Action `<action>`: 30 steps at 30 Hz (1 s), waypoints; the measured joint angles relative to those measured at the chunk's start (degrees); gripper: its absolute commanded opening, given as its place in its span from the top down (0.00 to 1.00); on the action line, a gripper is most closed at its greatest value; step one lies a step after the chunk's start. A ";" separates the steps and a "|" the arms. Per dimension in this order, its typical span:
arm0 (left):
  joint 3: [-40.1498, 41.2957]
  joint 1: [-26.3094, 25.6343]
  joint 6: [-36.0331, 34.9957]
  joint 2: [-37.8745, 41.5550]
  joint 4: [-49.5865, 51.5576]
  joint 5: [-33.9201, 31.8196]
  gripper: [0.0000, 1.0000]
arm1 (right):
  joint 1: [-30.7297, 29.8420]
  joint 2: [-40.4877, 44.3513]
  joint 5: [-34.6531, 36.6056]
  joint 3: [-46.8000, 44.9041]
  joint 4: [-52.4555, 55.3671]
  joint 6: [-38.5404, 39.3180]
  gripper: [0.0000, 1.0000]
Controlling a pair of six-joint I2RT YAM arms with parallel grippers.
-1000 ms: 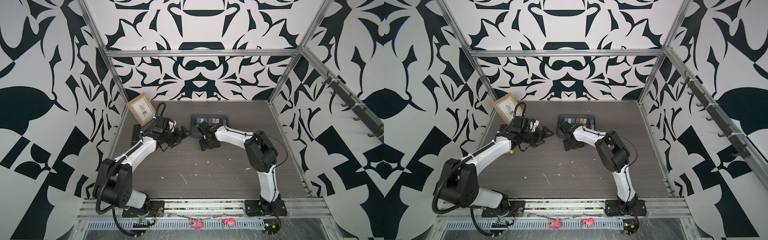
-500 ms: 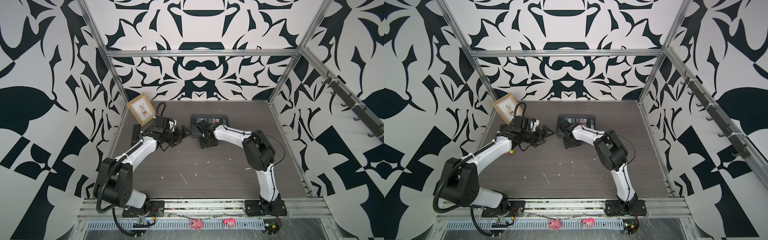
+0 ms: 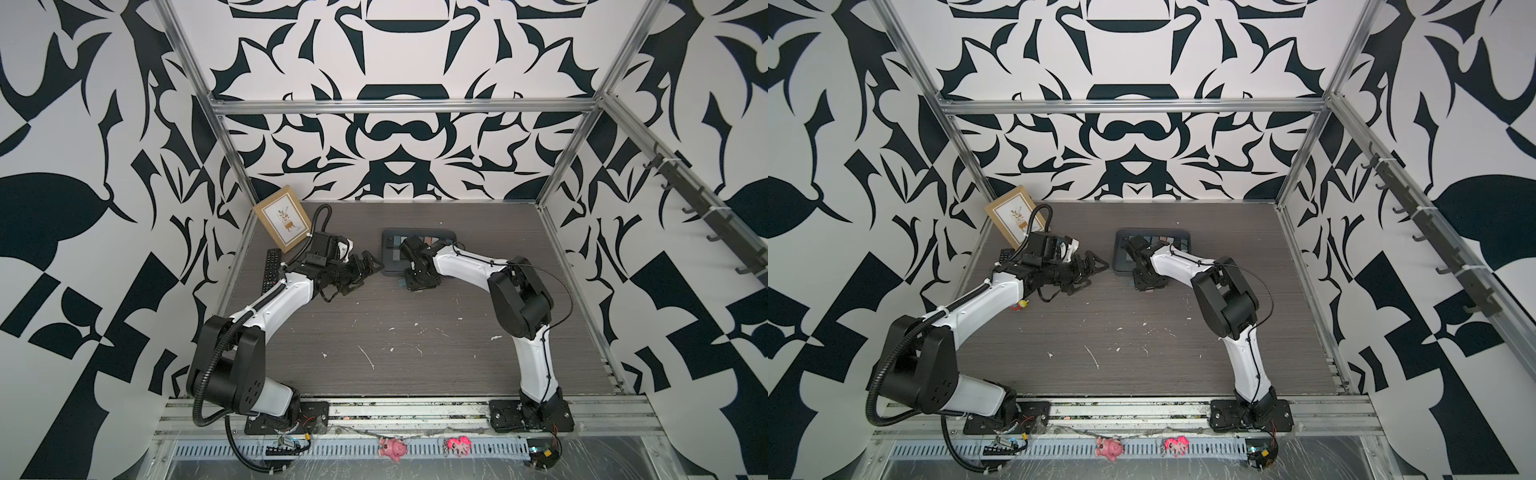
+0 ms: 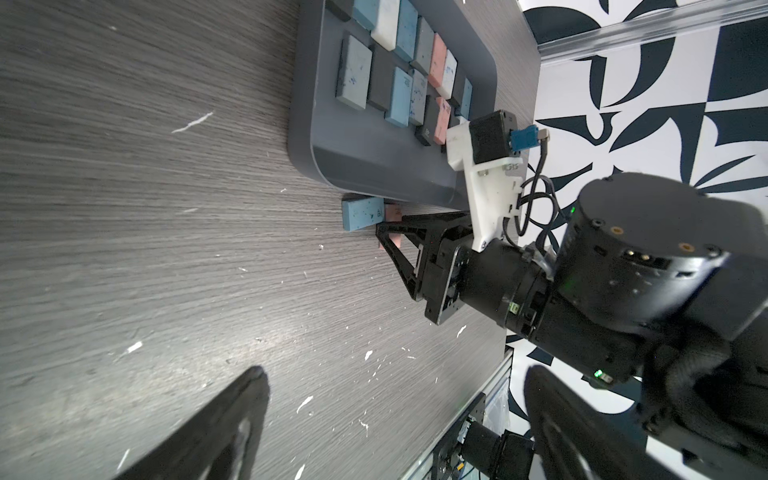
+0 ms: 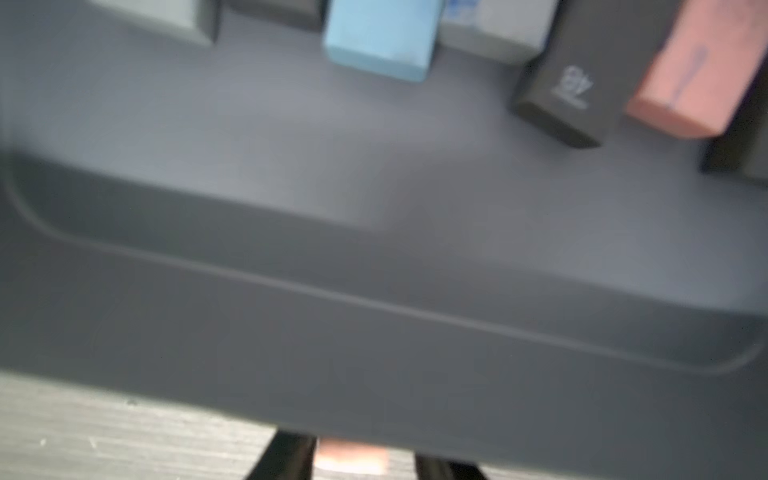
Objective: Put the eraser in the storage box
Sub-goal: Pick up the eraser from the center of the board.
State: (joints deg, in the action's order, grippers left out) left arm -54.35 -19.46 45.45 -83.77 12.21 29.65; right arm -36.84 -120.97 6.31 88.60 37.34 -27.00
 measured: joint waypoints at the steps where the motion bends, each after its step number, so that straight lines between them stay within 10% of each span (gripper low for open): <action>1: 0.00 0.00 0.00 0.00 0.00 0.00 0.01 | 0.00 0.00 -0.02 -0.07 -0.11 -0.11 0.72; 18: -0.11 -1.20 -0.02 -0.11 0.07 -1.55 0.01 | 1.97 7.89 0.90 -4.24 2.84 1.25 0.86; 30: -5.92 -4.50 -0.37 -3.32 0.48 -3.50 0.01 | 13.84 16.41 -6.43 -0.57 1.55 -7.39 0.86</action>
State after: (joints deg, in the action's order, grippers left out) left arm -60.27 -23.97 45.08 -87.09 12.69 26.15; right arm -23.00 -104.55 -0.12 88.03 38.89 -34.39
